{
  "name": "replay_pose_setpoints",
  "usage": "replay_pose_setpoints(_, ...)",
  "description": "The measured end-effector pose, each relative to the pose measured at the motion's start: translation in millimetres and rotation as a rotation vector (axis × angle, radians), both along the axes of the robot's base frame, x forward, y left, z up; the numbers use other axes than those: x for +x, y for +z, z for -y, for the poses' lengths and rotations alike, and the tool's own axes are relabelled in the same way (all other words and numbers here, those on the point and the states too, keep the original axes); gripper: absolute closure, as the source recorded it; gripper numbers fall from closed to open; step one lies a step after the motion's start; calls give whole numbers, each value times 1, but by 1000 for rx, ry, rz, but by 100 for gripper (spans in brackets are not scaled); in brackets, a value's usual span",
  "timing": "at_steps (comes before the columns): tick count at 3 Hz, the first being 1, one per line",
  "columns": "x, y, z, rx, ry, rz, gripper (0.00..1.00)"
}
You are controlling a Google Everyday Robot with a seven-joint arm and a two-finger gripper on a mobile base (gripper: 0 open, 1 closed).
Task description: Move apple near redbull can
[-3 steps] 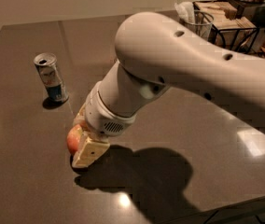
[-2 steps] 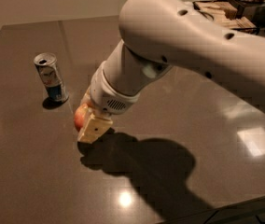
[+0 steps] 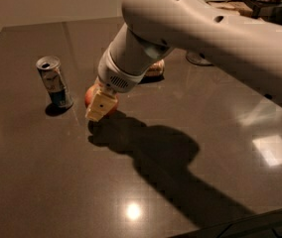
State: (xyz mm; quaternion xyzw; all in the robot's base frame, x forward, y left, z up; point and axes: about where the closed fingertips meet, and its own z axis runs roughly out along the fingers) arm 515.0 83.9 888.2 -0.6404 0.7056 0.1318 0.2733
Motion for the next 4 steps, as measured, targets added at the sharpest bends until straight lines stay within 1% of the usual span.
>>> replay_pose_setpoints(1, 4, -8, -18, 20, -22, -24, 100)
replay_pose_setpoints(2, 4, -12, -37, 46, -30, -34, 100)
replay_pose_setpoints(3, -1, -18, -55, 65, -24, -33, 100)
replay_pose_setpoints(4, -1, -23, -70, 72, -29, -13, 82)
